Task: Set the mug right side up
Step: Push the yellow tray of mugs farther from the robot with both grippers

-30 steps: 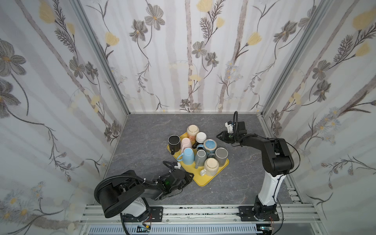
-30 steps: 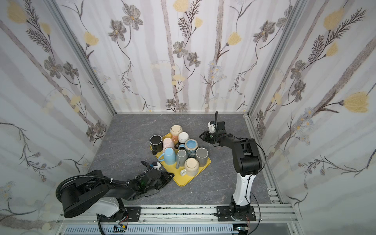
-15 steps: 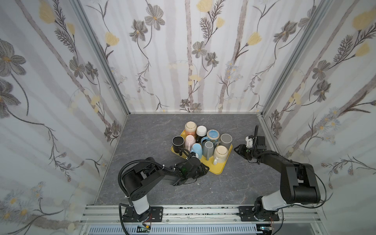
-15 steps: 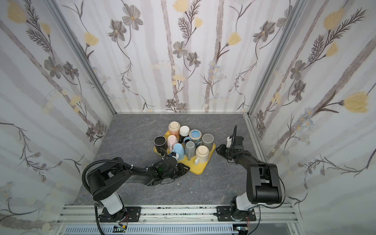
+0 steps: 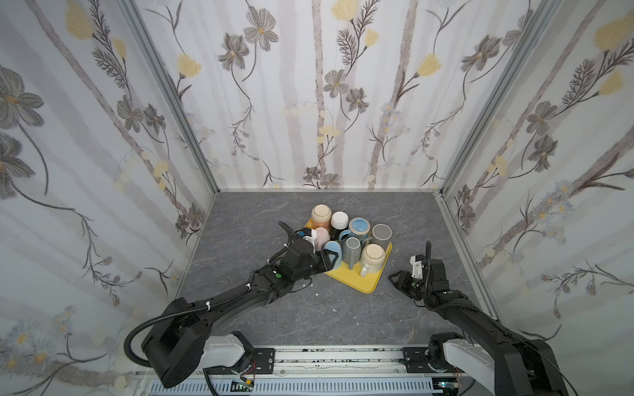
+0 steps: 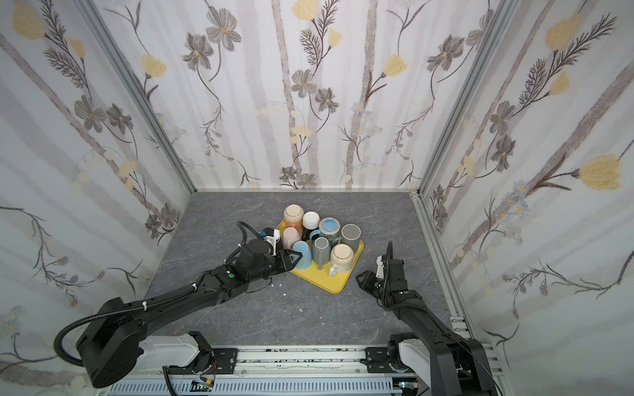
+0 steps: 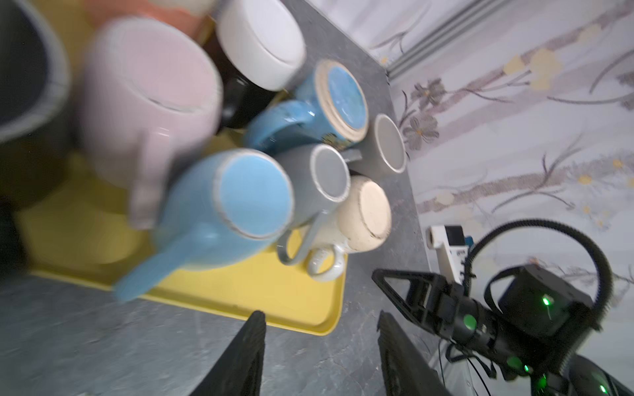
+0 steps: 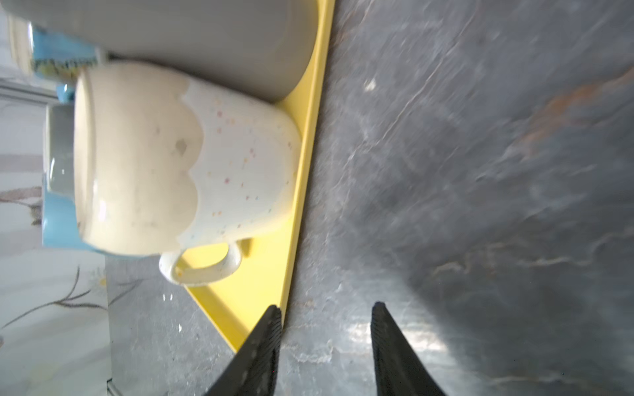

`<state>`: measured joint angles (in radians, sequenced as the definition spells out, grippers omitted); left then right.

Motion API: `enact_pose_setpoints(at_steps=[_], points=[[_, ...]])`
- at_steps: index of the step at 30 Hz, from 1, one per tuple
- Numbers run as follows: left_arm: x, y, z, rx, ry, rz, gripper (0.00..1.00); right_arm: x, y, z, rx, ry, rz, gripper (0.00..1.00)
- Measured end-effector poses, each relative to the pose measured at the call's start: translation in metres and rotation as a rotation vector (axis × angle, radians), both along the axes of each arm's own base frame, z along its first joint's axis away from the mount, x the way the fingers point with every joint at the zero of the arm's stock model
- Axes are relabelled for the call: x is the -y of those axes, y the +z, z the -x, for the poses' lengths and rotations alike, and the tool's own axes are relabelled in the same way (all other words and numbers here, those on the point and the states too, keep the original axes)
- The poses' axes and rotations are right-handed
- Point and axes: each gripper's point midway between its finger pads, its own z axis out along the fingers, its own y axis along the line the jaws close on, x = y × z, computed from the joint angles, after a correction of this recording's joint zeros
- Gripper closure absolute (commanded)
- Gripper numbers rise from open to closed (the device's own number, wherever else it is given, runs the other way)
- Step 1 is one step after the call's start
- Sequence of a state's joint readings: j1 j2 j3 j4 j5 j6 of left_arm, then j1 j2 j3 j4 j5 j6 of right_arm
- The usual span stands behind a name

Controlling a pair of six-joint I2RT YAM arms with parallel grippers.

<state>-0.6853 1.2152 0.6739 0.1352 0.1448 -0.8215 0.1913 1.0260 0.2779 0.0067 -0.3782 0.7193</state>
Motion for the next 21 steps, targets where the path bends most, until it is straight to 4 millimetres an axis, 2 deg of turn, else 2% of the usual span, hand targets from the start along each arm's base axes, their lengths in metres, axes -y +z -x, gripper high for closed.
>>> enact_pose_setpoints(at_steps=[2,4,8,10,14,21], points=[[-0.046,-0.003,-0.01,0.0,0.107,-0.005,0.47,-0.011,-0.004,0.007,-0.011,0.017,-0.01,0.56],[-0.08,-0.006,-0.014,-0.002,0.188,-0.001,0.47,-0.017,-0.008,0.01,-0.021,0.016,-0.01,0.56],[-0.127,-0.029,-0.017,-0.052,0.279,0.009,0.47,-0.029,-0.015,0.011,-0.042,0.029,-0.018,0.56],[-0.137,-0.046,-0.017,-0.102,0.295,0.014,0.47,-0.034,-0.016,0.006,-0.039,0.034,-0.021,0.58],[-0.139,-0.074,-0.016,-0.191,0.276,0.033,0.45,-0.041,-0.018,-0.006,-0.027,0.03,-0.031,0.62],[-0.154,-0.088,-0.038,-0.224,0.324,0.074,0.44,-0.034,-0.021,-0.031,-0.008,-0.028,0.009,0.73]])
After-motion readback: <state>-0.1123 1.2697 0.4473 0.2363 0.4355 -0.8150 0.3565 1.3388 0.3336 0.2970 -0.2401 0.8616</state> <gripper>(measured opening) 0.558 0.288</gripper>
